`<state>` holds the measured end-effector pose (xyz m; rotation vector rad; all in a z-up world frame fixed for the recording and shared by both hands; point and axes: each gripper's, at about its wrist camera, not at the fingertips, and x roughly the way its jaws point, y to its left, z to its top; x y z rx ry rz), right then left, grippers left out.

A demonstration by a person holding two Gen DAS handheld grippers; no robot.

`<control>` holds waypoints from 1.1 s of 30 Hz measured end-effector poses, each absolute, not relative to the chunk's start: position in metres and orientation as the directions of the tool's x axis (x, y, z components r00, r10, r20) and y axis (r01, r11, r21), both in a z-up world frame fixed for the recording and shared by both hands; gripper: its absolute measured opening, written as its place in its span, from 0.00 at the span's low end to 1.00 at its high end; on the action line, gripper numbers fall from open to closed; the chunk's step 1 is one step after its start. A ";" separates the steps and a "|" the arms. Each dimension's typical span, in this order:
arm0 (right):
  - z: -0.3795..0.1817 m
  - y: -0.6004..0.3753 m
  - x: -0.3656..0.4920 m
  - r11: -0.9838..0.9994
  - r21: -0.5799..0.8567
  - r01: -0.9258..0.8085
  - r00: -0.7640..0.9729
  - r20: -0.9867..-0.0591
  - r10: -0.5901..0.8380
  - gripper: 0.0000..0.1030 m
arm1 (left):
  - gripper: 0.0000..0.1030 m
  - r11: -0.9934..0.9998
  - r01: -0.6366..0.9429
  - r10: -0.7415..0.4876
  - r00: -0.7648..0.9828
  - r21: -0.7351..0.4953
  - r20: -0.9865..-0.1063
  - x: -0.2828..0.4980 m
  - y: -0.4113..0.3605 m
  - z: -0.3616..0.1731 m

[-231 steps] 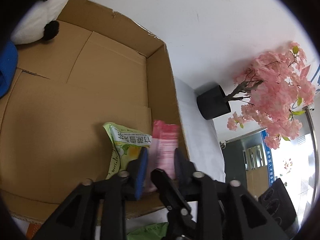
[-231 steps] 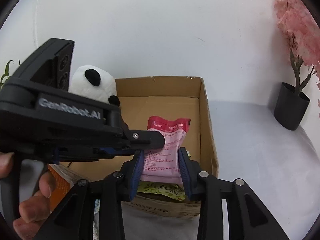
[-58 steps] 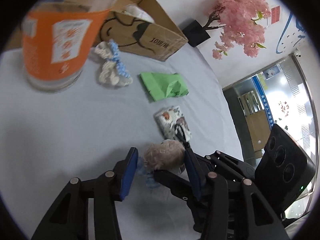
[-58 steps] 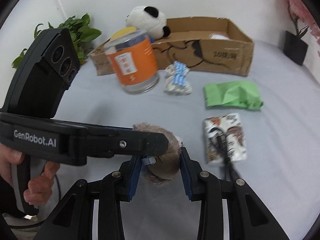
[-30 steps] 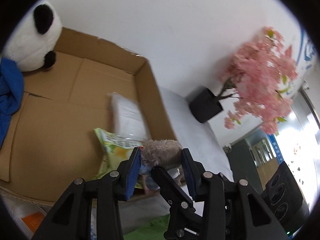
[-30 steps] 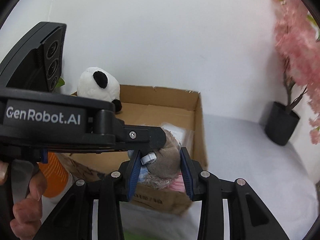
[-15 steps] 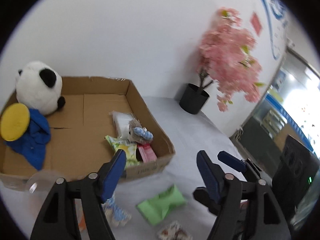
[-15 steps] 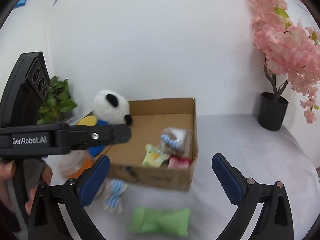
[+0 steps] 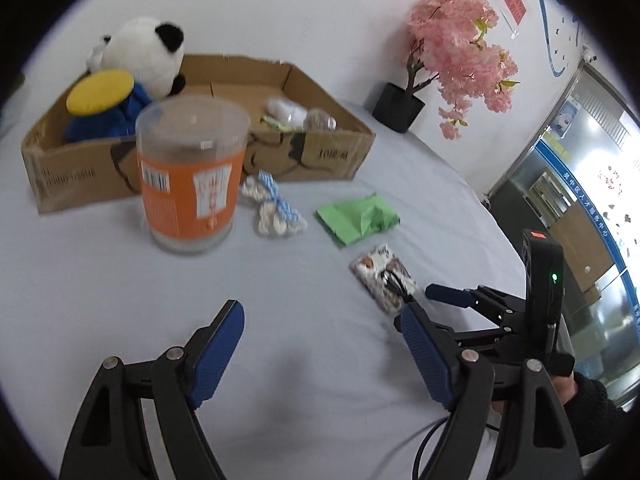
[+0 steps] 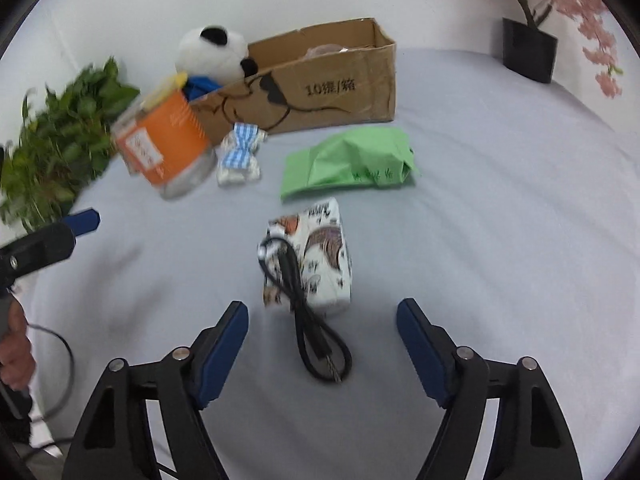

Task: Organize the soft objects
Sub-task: 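Grasp the black cable with the right gripper and lift it, then carry the black cable into the box and open the right gripper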

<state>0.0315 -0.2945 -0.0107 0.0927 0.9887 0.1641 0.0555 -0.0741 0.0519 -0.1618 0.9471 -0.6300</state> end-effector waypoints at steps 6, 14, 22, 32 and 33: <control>-0.013 -0.276 0.020 0.994 0.020 -0.107 0.536 -0.841 0.074 0.48 | 0.78 0.754 0.396 -0.644 0.288 -0.524 -0.708 0.060 -0.086 0.027; -0.010 -0.260 0.015 0.997 0.041 -0.070 0.530 -0.845 0.072 0.15 | 0.78 0.646 0.369 -0.750 0.138 -0.669 -0.647 0.072 -0.110 0.005; 0.014 -0.237 0.004 0.950 0.288 -0.123 0.560 -0.770 0.306 0.14 | 0.57 0.548 0.278 -0.832 0.085 -0.789 -0.548 0.082 -0.104 -0.008; 0.032 -0.233 0.014 0.973 0.177 -0.147 0.640 -0.733 0.231 0.14 | 0.10 0.576 0.385 -0.806 0.120 -0.721 -0.580 0.104 -0.139 0.020; 0.034 -0.238 0.015 0.977 0.164 -0.139 0.660 -0.720 0.215 0.14 | 0.10 0.576 0.410 -0.803 0.123 -0.707 -0.583 0.109 -0.149 0.025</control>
